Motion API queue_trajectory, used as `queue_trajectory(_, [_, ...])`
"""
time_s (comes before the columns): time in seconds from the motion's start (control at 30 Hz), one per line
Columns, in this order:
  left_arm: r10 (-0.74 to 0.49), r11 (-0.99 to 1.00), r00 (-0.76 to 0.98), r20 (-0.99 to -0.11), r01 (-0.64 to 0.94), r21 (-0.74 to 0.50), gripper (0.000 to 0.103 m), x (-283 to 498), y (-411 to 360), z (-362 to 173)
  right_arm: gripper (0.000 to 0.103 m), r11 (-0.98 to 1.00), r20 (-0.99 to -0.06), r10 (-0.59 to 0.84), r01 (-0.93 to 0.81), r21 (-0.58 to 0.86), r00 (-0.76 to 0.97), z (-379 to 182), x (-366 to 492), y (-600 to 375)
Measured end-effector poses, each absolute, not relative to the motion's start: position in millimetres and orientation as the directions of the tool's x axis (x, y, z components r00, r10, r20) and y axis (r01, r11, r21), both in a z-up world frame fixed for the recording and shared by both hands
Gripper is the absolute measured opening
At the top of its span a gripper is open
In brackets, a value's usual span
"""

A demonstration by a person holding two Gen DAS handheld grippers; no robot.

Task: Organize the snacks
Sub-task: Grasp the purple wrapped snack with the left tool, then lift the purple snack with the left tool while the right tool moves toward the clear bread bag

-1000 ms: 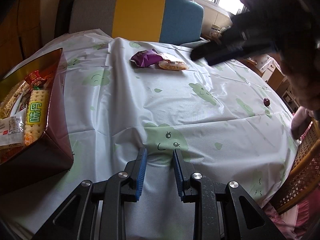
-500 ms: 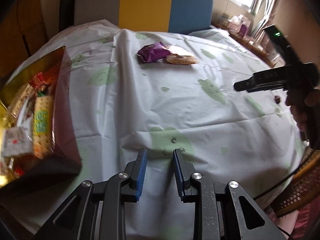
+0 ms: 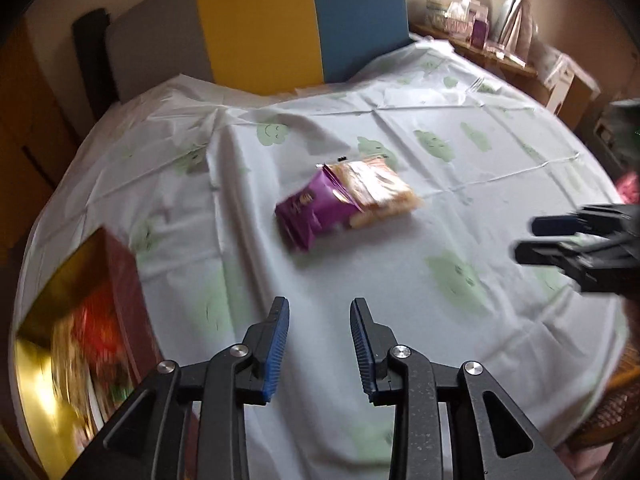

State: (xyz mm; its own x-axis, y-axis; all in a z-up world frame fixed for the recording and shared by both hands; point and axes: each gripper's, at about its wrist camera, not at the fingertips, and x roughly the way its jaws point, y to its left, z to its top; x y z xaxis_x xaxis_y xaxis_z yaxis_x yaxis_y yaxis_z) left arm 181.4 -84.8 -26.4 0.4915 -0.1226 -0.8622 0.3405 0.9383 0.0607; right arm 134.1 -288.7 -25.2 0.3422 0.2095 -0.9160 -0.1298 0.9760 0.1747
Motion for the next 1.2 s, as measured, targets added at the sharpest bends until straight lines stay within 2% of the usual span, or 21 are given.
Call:
queue_trajectory(0.17, [-0.107,0.927,0.476,-0.873,0.365,0.085,0.046,230,-88,-37,0.056,0.973,-0.902,0.228,-0.115,0.199,0.367,-17,134,-293])
queue_trajectory(0.43, [-0.146,0.847,0.452,-0.880,0.516,0.125,0.054,265,-111,-46,0.056,0.971,-0.892,0.236,-0.128,0.202,0.386,-11,135,-294])
queue_trajectory(0.63, [-0.153,0.809,0.427,-0.891,0.572,0.135,0.054,282,-122,-62,0.056,0.972,-0.890,0.232,-0.125,0.198,0.393,-9,137,-296])
queue_trajectory(0.67, [-0.157,0.814,0.420,-0.894,0.567,0.123,0.047,284,-122,-64,0.056,0.973,-0.890,0.230,-0.124,0.196,0.395,-9,137,-296])
queue_trajectory(0.77, [-0.185,0.834,0.425,-0.886,0.545,0.087,0.042,282,-119,-64,0.056,0.975,-0.889,0.221,-0.127,0.185,0.402,-9,137,-296])
queue_trajectory(1.2, [-0.129,0.924,0.408,-0.904,0.380,0.040,0.041,206,-111,-43,0.056,0.985,-0.900,0.152,-0.136,0.104,0.409,-10,135,-293])
